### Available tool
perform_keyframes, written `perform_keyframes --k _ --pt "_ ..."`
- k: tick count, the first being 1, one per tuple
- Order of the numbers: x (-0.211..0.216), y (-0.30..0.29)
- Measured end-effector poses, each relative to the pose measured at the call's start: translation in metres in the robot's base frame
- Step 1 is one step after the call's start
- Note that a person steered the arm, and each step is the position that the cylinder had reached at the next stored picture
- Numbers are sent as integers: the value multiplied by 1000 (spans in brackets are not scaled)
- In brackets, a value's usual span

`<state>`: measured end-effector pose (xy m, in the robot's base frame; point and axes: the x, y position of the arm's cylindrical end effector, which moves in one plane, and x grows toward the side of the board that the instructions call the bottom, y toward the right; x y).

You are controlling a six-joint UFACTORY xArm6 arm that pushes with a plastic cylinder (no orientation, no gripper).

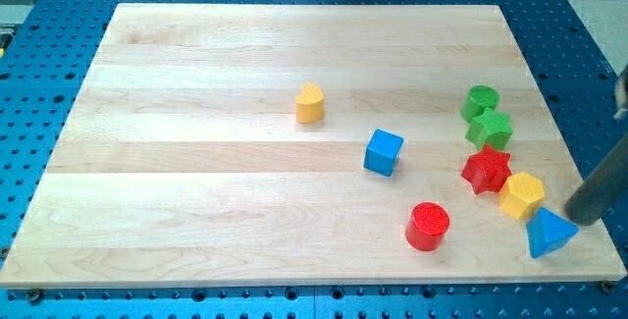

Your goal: Place the blue triangle right to the red circle

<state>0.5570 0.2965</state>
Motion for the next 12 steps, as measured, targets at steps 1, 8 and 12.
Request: perform_keyframes --k 1,8,12 --pt "7 27" --pt "33 -76" --pt "62 -54"
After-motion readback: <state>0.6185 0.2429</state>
